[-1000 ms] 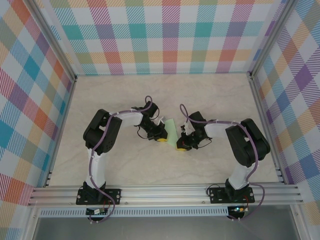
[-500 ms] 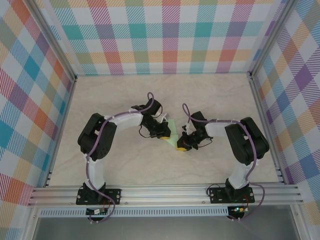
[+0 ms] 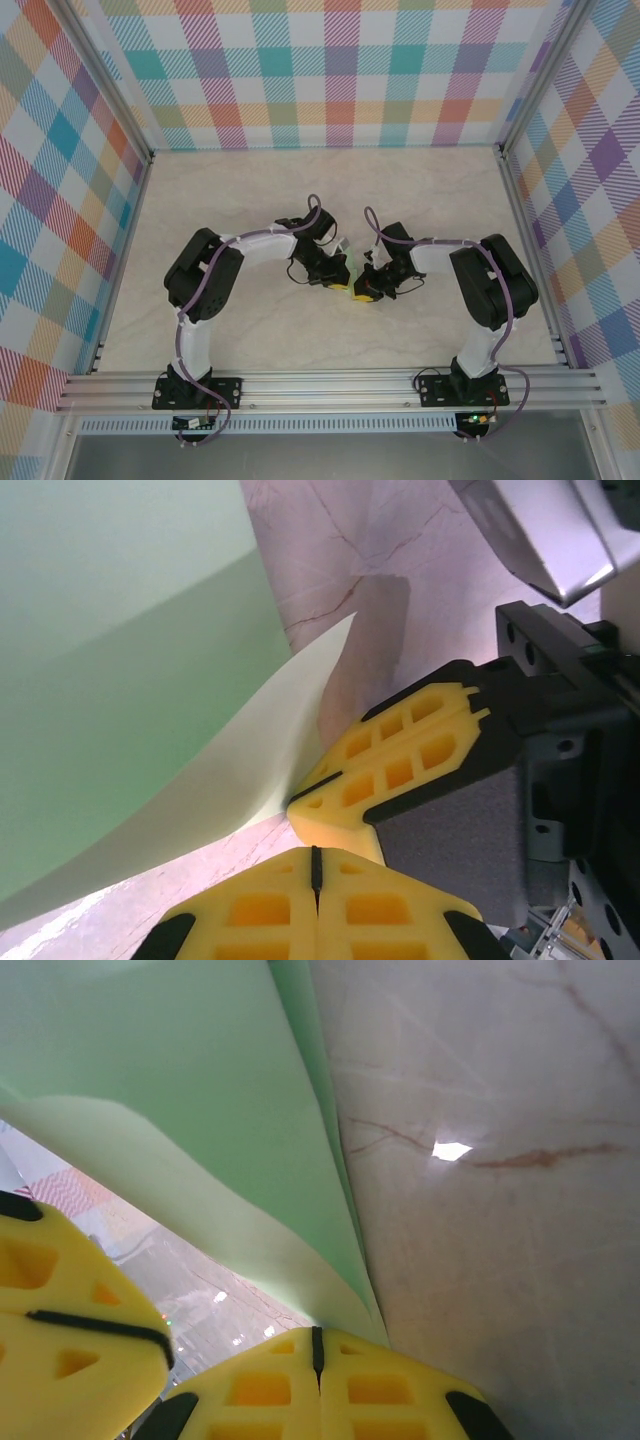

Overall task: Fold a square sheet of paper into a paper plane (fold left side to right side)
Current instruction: Third fold the triangle at the center of the table.

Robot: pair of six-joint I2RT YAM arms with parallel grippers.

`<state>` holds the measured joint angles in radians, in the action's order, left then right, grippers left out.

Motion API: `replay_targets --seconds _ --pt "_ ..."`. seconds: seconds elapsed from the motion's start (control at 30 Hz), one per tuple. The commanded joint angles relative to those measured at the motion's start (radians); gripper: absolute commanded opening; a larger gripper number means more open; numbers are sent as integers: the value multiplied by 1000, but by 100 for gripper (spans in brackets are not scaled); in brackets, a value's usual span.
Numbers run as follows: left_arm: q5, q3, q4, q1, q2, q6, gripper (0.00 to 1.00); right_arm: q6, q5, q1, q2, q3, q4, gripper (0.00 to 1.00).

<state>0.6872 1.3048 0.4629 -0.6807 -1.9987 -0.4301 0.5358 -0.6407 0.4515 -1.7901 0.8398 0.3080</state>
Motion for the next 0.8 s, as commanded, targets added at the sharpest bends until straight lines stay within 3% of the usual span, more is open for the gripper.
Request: replay_targets --seconds 0.0,0.33,0.77 --pt "9 -18 -15 -15 -24 -4 5 -2 168 4 -66 -30 98 0" --pt "10 -10 -29 -23 -67 -6 4 -8 174 4 -68 -21 112 0" --pt "-87 9 34 16 -95 60 3 -20 194 4 -66 -16 144 0"
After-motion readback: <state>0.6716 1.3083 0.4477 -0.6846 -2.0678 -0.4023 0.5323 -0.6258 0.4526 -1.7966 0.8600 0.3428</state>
